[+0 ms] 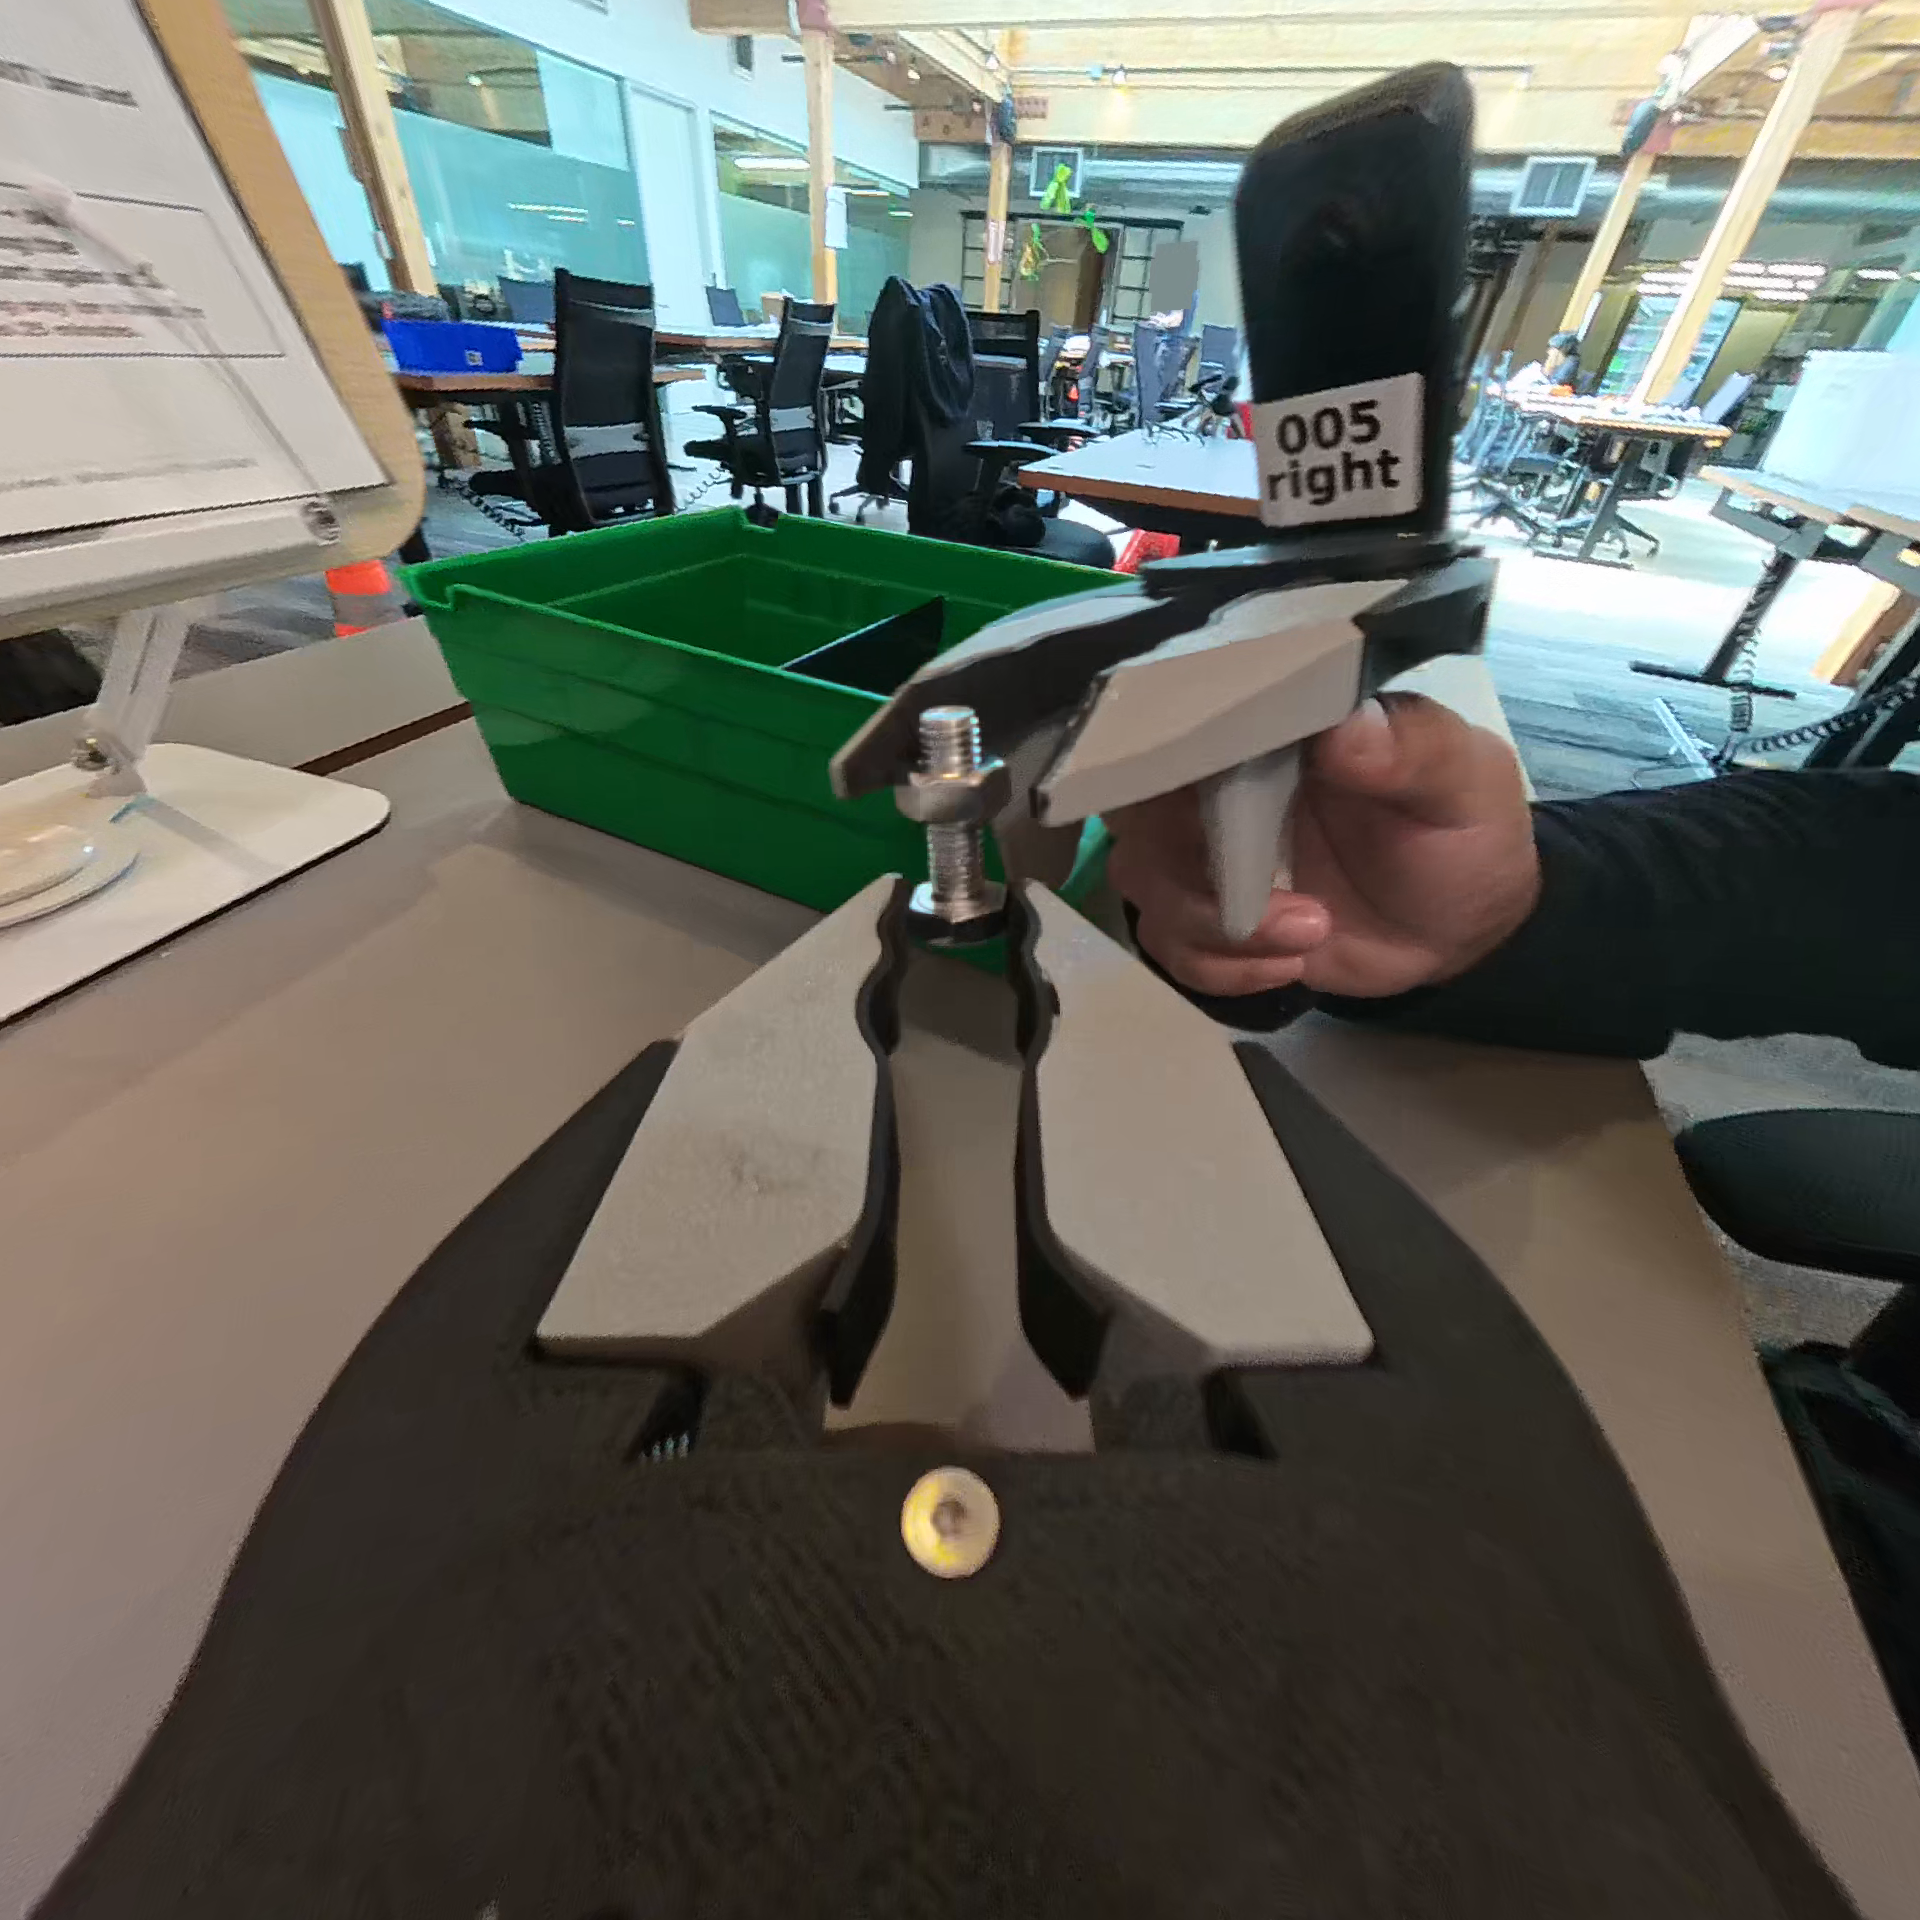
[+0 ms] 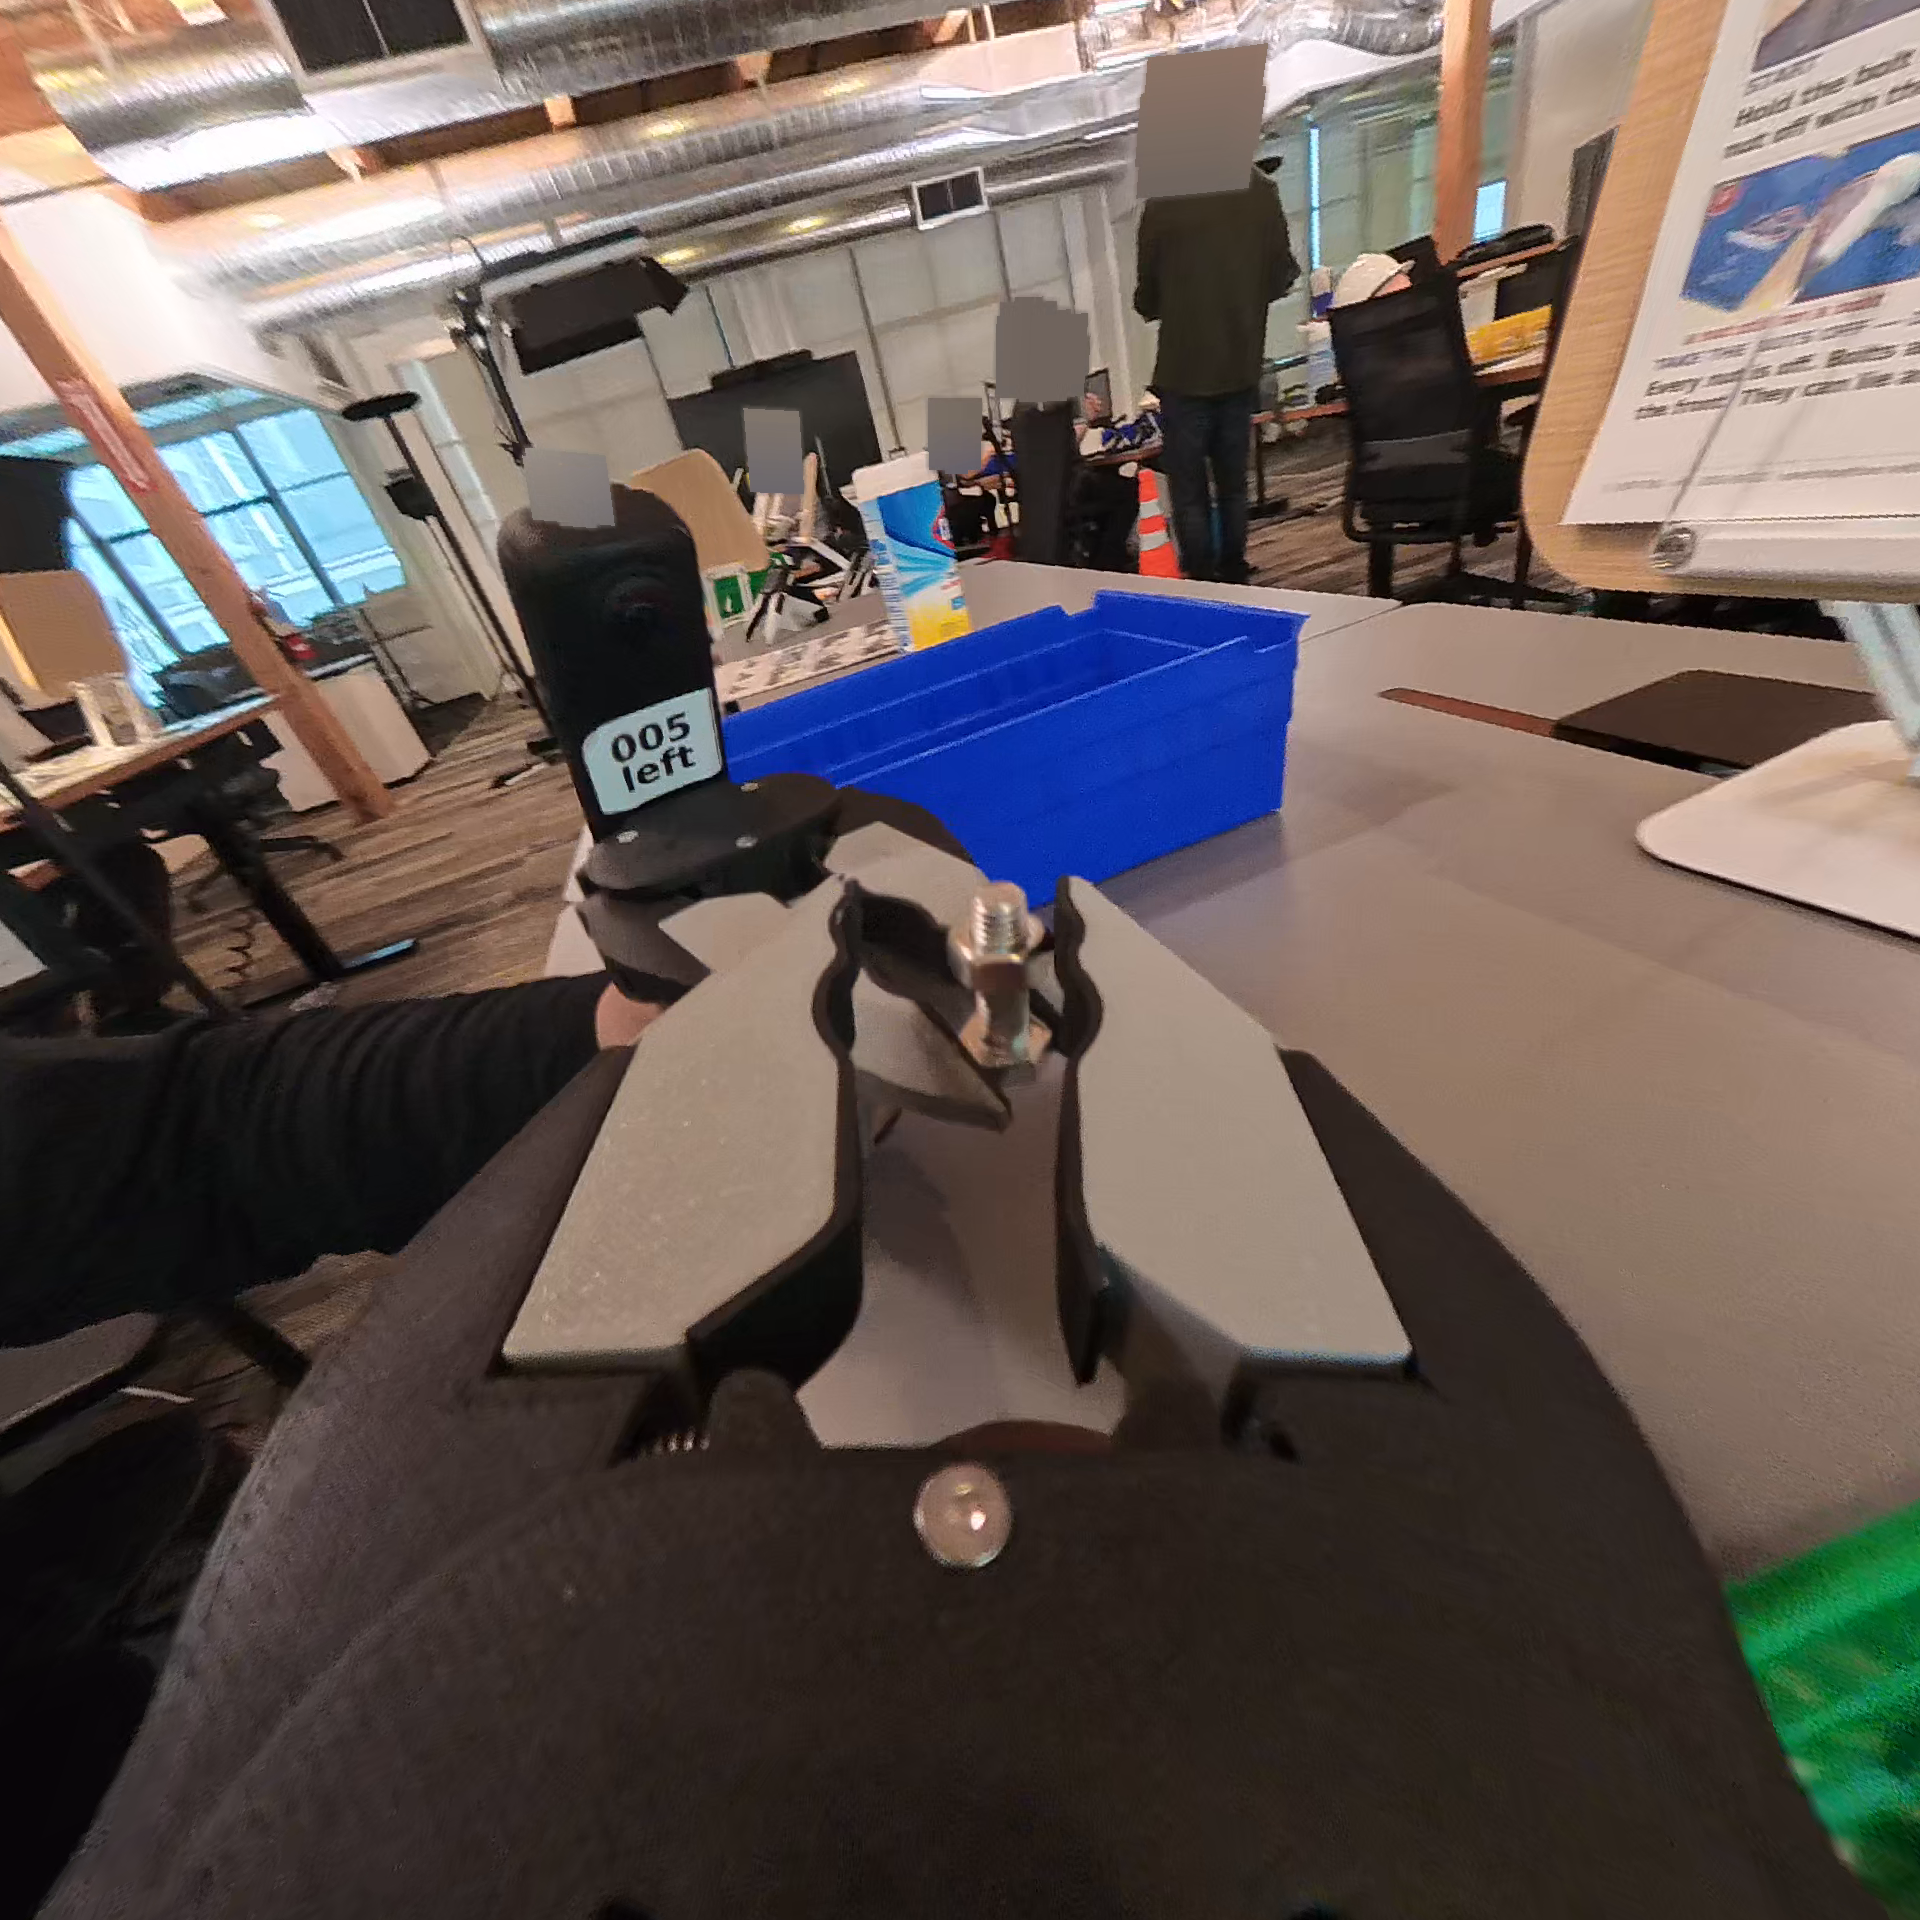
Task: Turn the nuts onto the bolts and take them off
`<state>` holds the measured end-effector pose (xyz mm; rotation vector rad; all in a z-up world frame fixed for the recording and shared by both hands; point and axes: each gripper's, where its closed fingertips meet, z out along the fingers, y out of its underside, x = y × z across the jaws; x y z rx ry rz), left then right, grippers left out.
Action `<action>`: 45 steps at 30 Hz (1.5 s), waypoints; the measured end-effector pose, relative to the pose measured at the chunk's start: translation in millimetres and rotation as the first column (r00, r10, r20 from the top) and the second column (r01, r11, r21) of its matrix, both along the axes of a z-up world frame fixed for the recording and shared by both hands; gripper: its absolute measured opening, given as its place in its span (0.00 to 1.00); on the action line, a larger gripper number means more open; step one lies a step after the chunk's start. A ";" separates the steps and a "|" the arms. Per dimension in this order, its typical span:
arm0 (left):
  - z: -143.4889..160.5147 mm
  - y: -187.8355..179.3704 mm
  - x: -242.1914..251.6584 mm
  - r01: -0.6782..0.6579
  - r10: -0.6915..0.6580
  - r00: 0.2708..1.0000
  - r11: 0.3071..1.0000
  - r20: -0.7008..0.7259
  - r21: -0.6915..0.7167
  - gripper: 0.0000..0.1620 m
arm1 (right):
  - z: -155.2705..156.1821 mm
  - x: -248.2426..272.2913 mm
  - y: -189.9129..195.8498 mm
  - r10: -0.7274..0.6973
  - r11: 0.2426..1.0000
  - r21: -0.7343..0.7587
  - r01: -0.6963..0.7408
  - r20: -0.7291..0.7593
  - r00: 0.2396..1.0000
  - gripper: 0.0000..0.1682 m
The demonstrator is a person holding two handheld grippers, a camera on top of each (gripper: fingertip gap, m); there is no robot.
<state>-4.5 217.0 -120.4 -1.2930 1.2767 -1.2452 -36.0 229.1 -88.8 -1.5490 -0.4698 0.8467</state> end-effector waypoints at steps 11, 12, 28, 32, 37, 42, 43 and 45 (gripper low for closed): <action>0.2 12.4 -3.4 -0.051 0.051 0.999 0.998 0.009 -0.020 0.10 | -1.4 10.6 2.7 -0.029 1.000 -0.010 0.029 0.010 1.000 0.15; -1.1 7.1 -1.5 -0.033 0.033 0.999 0.999 0.001 -0.010 0.10 | -2.7 5.3 2.6 -0.026 1.000 -0.006 0.026 0.019 0.999 0.17; -2.3 0.1 0.7 -0.014 0.014 1.000 1.000 -0.009 0.009 0.10 | -8.1 -3.0 2.4 -0.043 0.999 0.024 0.041 0.103 0.994 0.19; -4.4 -6.7 5.1 -0.005 0.006 1.000 0.999 -0.023 0.039 0.09 | -9.7 1.9 4.2 -0.066 0.998 0.025 0.064 0.131 0.989 0.18; 0.4 13.8 -5.1 -0.066 0.066 0.998 0.998 -0.002 0.000 0.09 | 0.3 22.7 4.9 -0.085 0.996 0.012 0.085 0.057 0.995 0.17; 0.5 7.0 -3.0 -0.043 0.043 0.999 0.999 -0.007 0.012 0.09 | -6.4 7.7 2.6 -0.036 0.999 -0.003 0.037 0.076 0.996 0.13; -1.3 1.4 -0.4 -0.026 0.027 1.000 0.999 -0.017 0.025 0.10 | -6.8 0.8 1.7 -0.022 1.000 -0.001 0.022 0.072 0.997 0.15; -2.8 -9.3 4.3 0.007 -0.006 1.000 0.999 -0.023 0.040 0.09 | -8.6 -7.2 1.2 -0.013 1.000 0.001 0.013 0.086 0.996 0.17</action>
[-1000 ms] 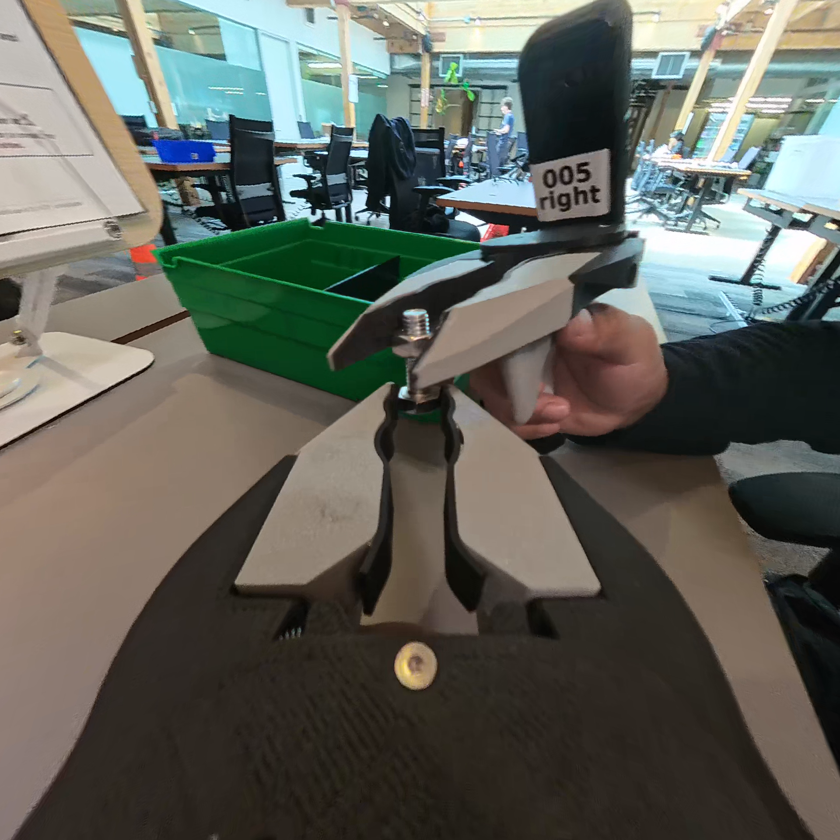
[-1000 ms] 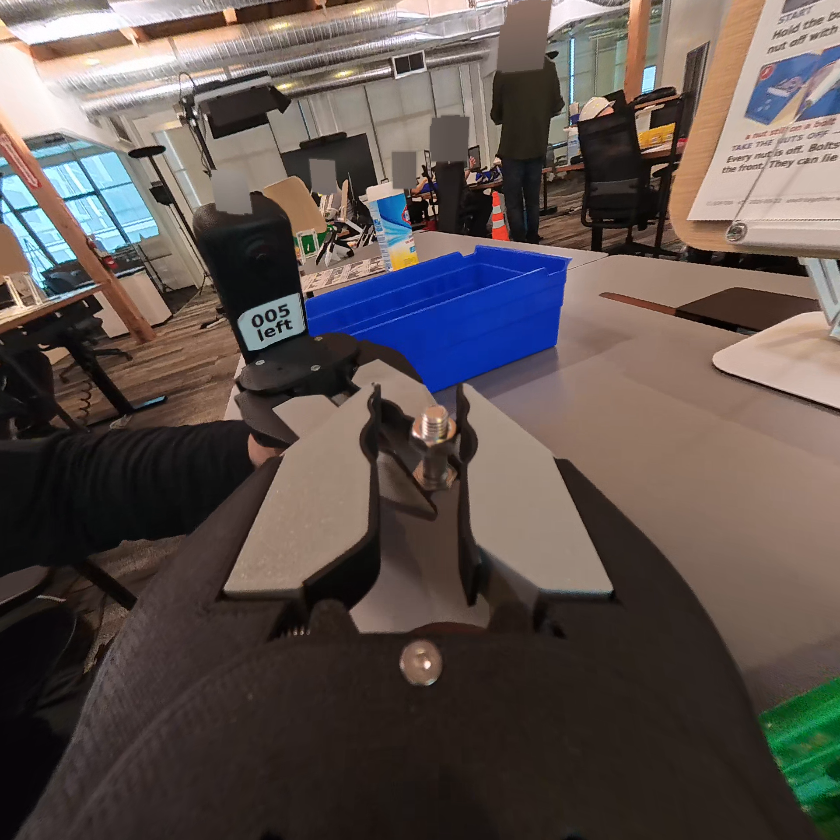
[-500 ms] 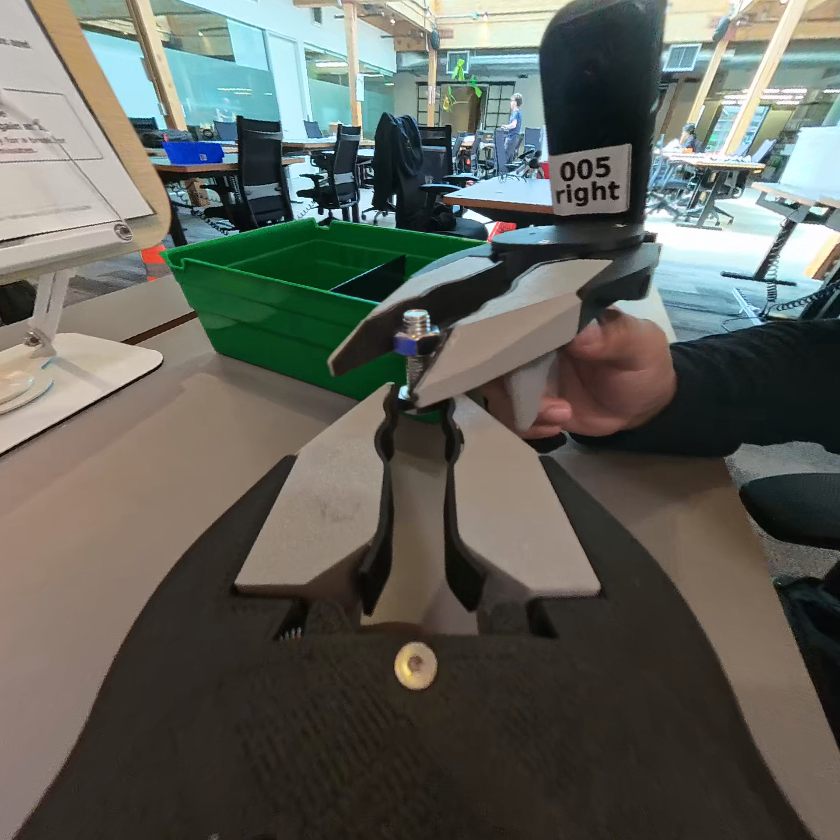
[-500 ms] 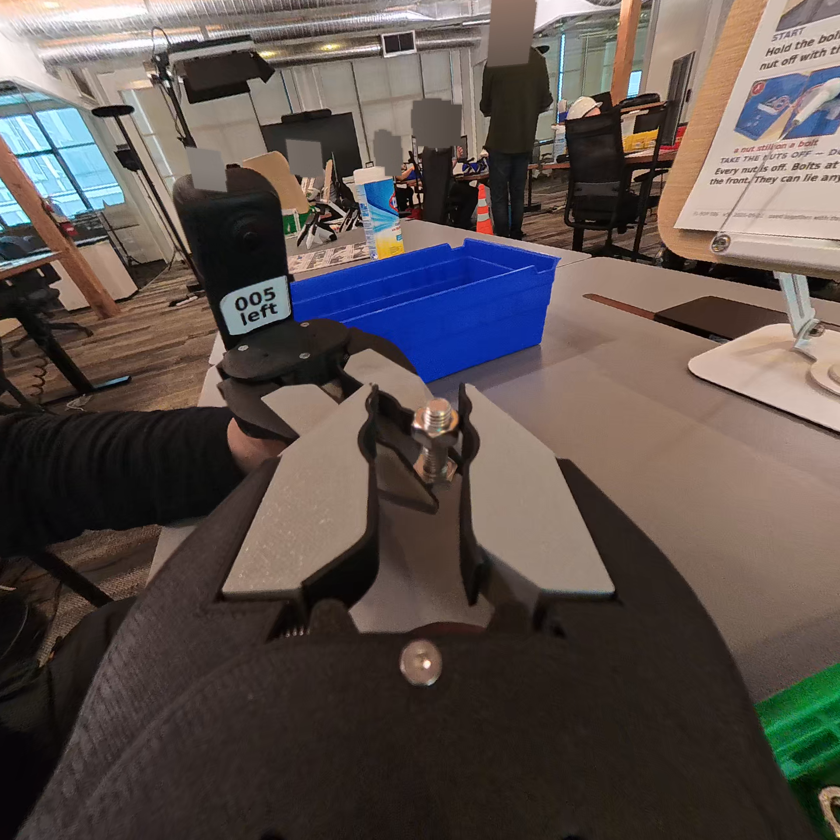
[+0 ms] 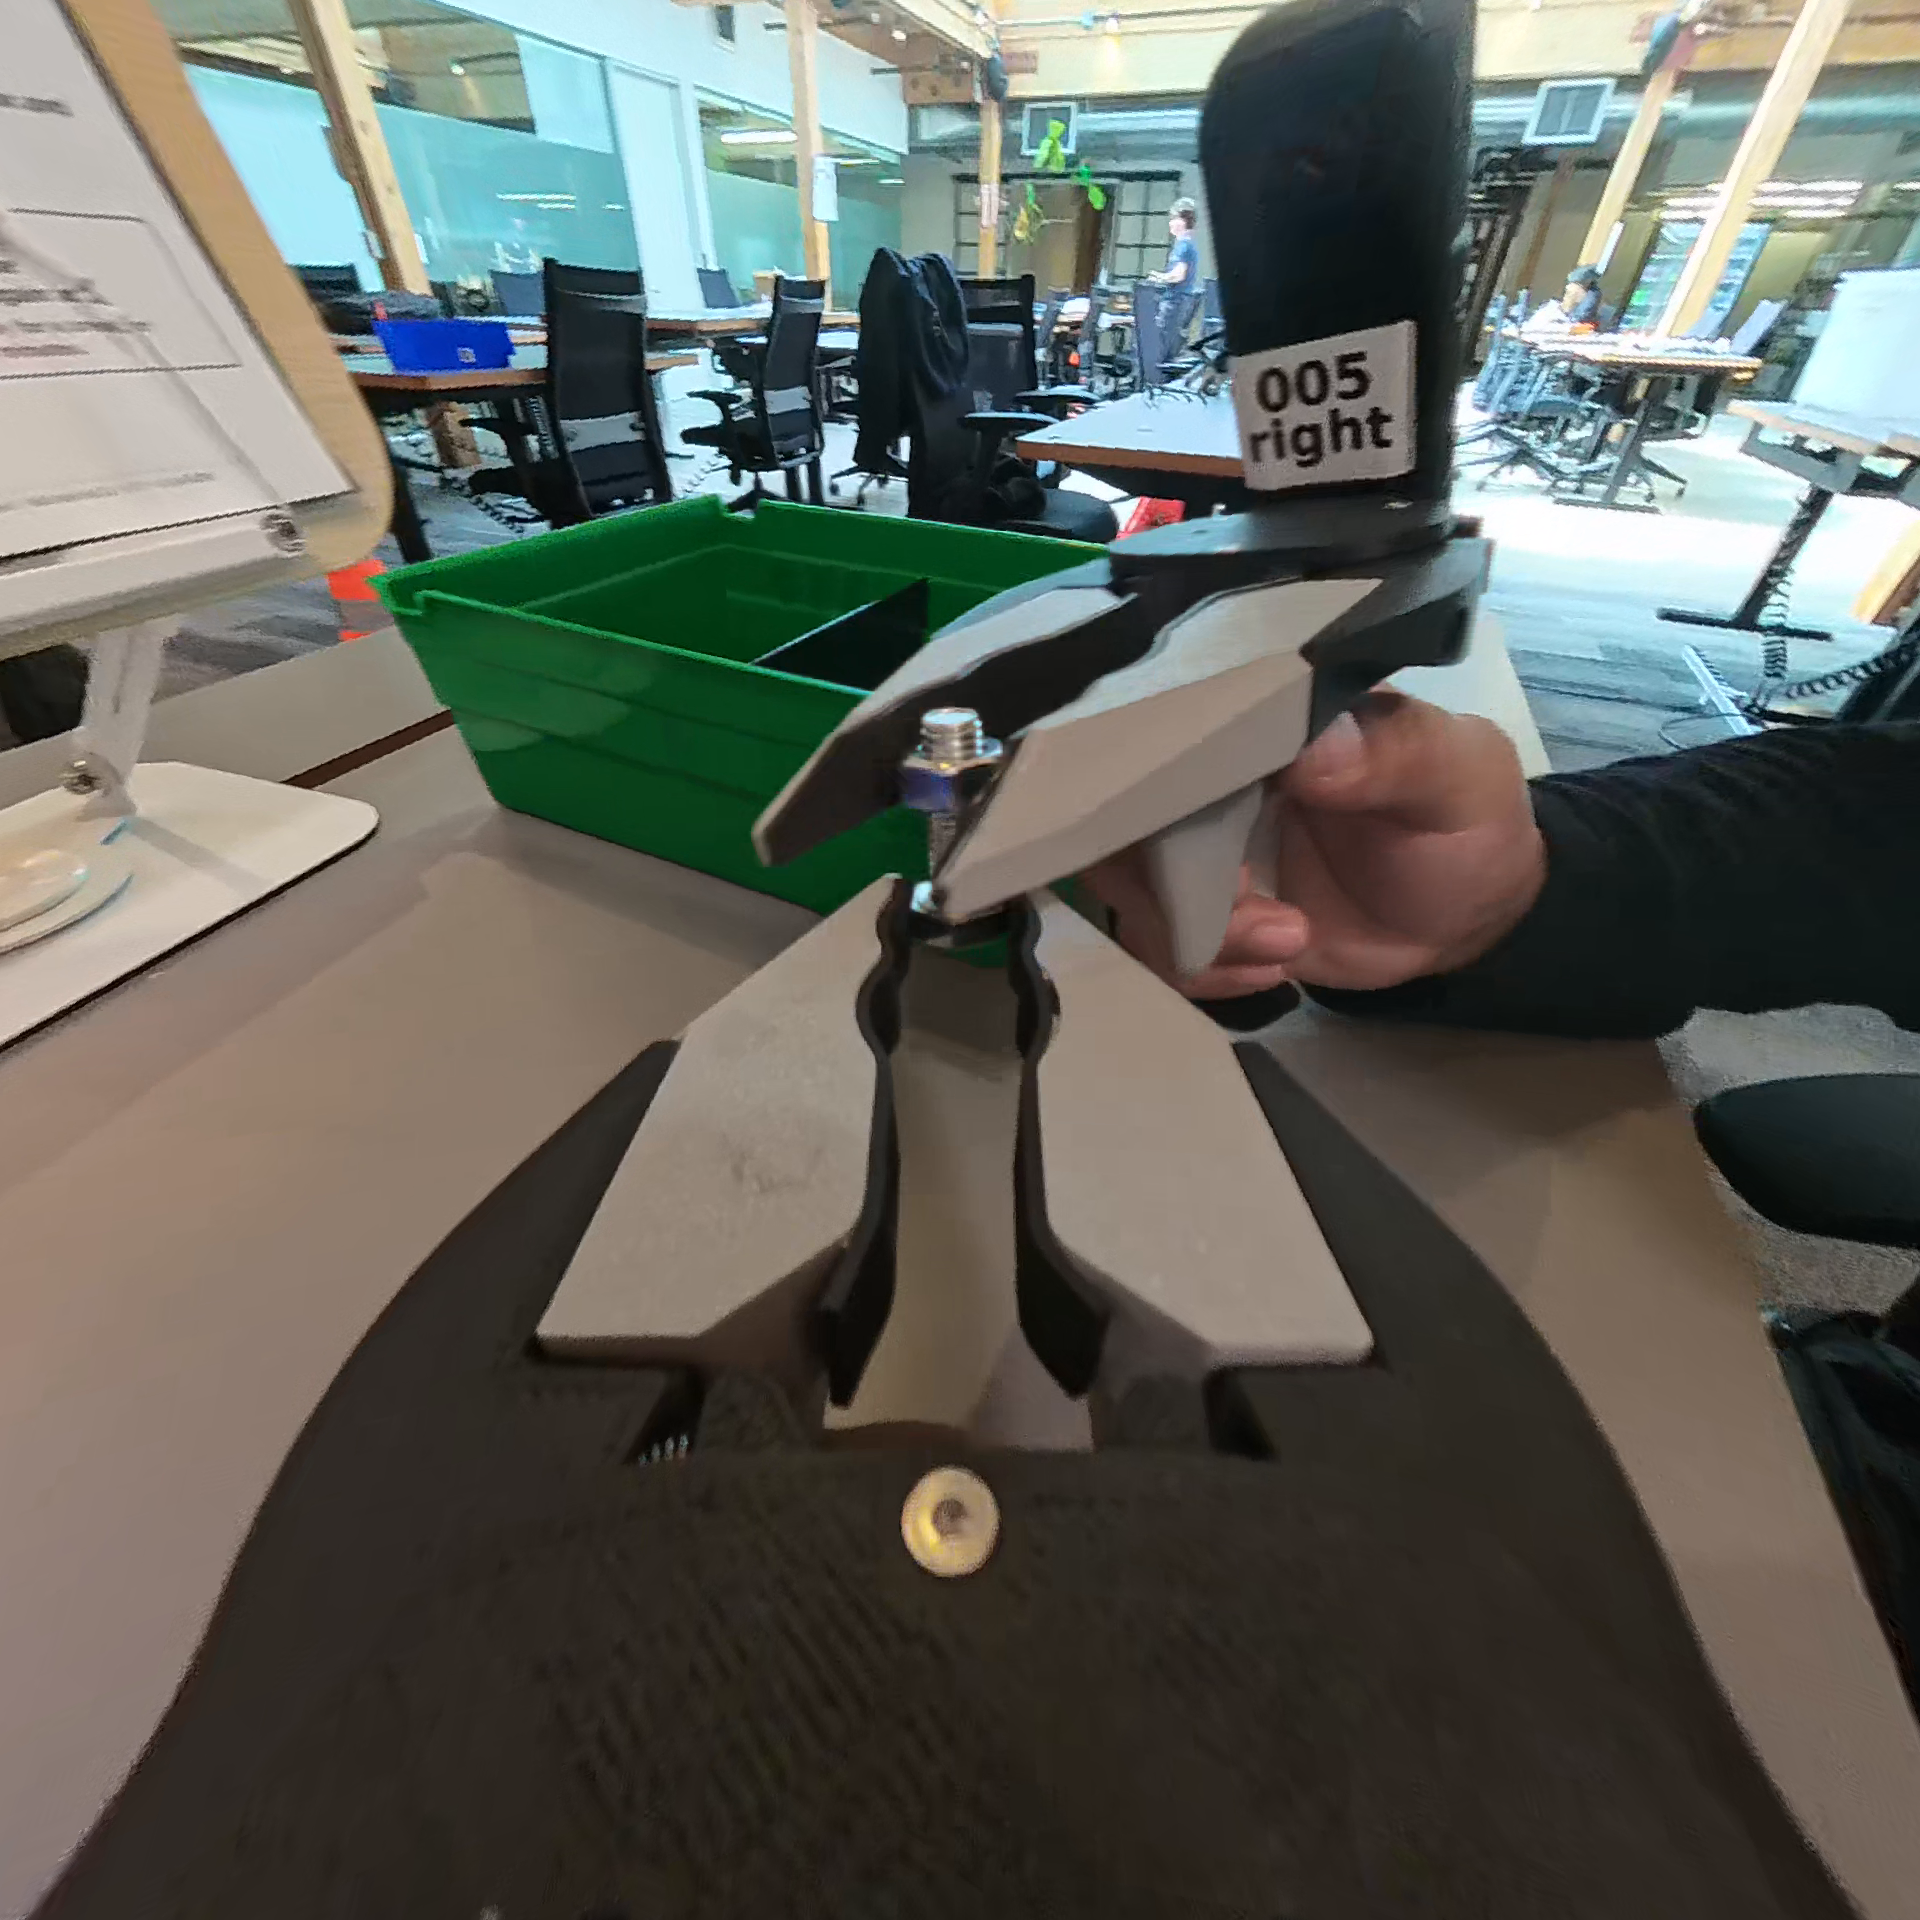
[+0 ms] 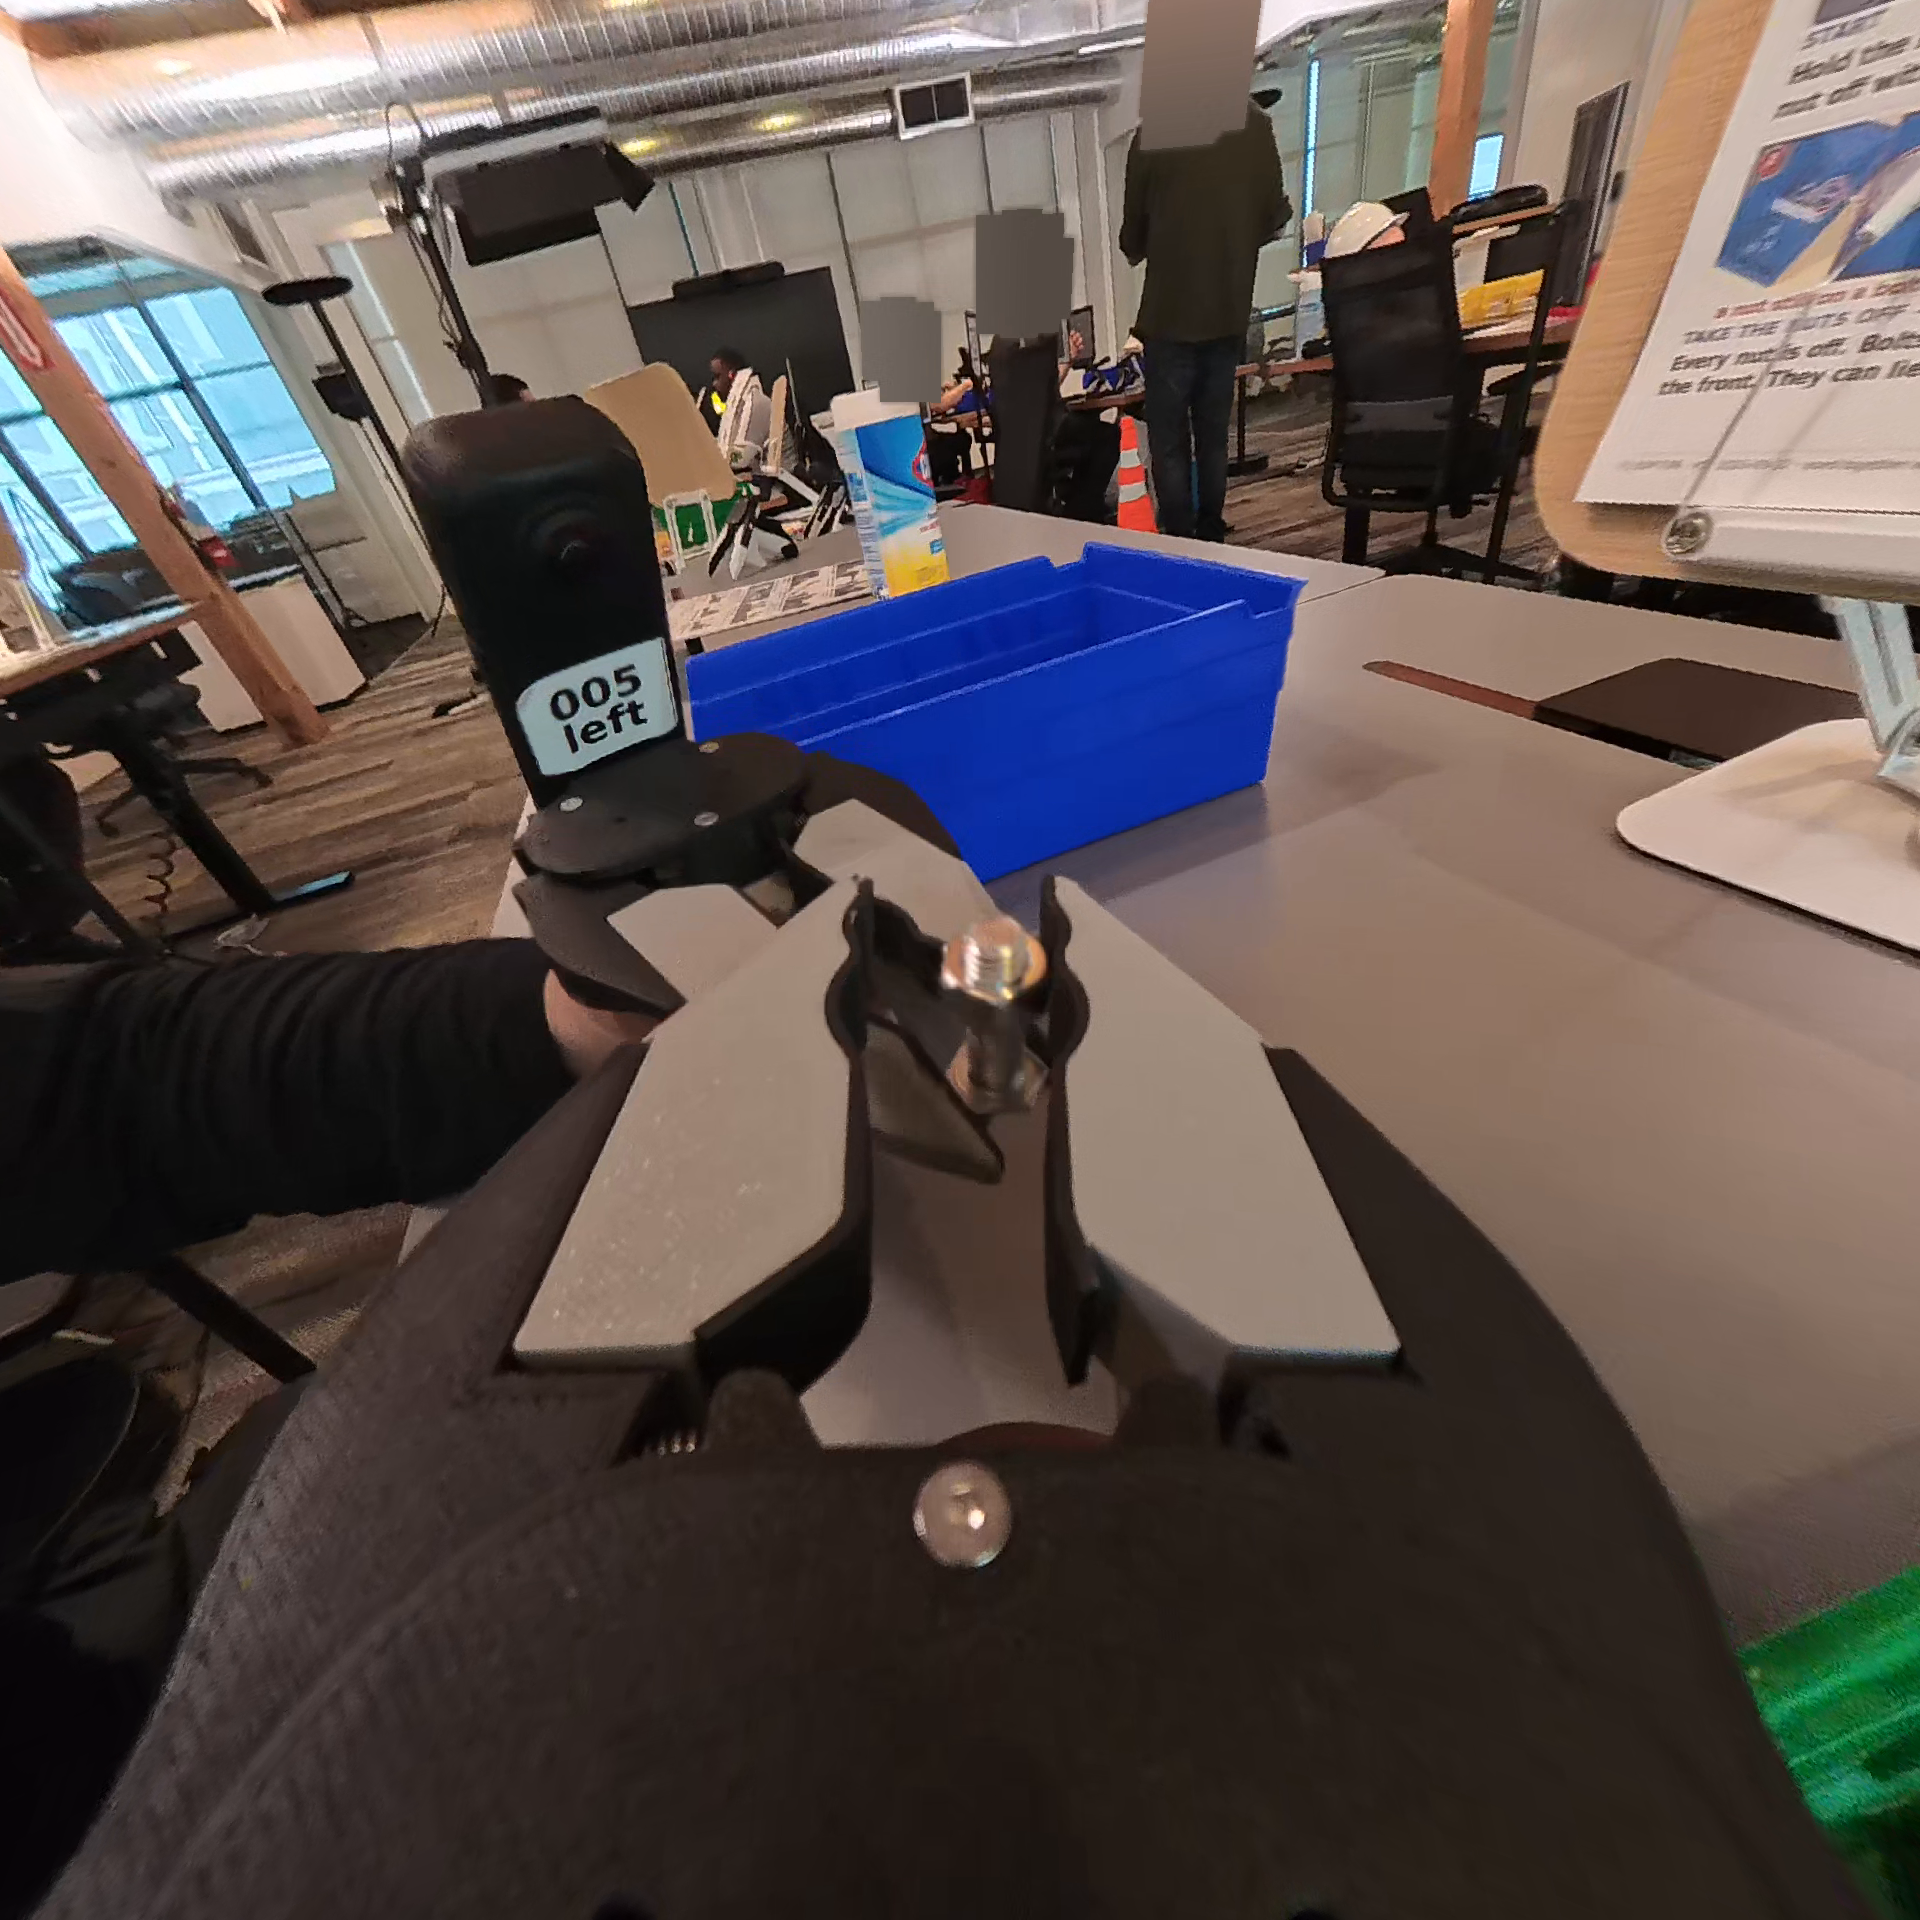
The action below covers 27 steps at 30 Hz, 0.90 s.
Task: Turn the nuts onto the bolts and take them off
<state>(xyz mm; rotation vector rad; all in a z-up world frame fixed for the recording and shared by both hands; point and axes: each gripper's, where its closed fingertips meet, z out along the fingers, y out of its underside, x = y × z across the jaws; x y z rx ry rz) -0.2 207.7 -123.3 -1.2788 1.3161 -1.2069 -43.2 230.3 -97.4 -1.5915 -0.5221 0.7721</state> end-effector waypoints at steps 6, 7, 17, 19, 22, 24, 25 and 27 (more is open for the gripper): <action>0.9 15.6 -5.3 -0.059 0.059 0.998 0.998 0.005 -0.011 0.10 | 4.4 20.3 2.7 -0.062 0.998 0.018 0.062 0.008 0.998 0.17; 2.6 20.6 -7.8 -0.073 0.074 0.997 0.997 0.014 -0.027 0.09 | 6.5 23.5 2.4 -0.062 0.998 0.015 0.062 -0.006 0.998 0.17; -1.8 0.8 -0.3 0.002 -0.002 1.000 1.000 -0.007 -0.004 0.09 | -1.0 -2.8 -1.6 -0.003 1.000 0.014 0.003 0.009 1.000 0.19; -3.8 -0.7 1.5 0.003 -0.003 1.000 1.000 -0.015 0.007 0.09 | -2.9 -0.4 0.0 -0.014 1.000 0.014 0.014 0.032 0.999 0.19; -1.0 9.1 -2.5 -0.031 0.031 1.000 0.999 -0.003 -0.011 0.10 | 3.9 16.4 2.8 -0.067 0.997 0.032 0.066 0.016 0.998 0.18; 3.3 19.6 -7.7 -0.066 0.066 0.998 0.997 0.016 -0.033 0.09 | 9.1 26.5 2.9 -0.080 0.996 0.030 0.080 -0.013 0.997 0.17; 5.3 24.7 -10.2 -0.083 0.084 0.996 0.995 0.024 -0.047 0.09 | 10.9 29.1 2.2 -0.078 0.996 0.032 0.079 -0.021 0.997 0.15; 8.6 29.7 -13.4 -0.093 0.096 0.995 0.993 0.039 -0.073 0.09 | 10.3 28.8 1.1 -0.069 0.997 0.030 0.070 -0.014 0.998 0.12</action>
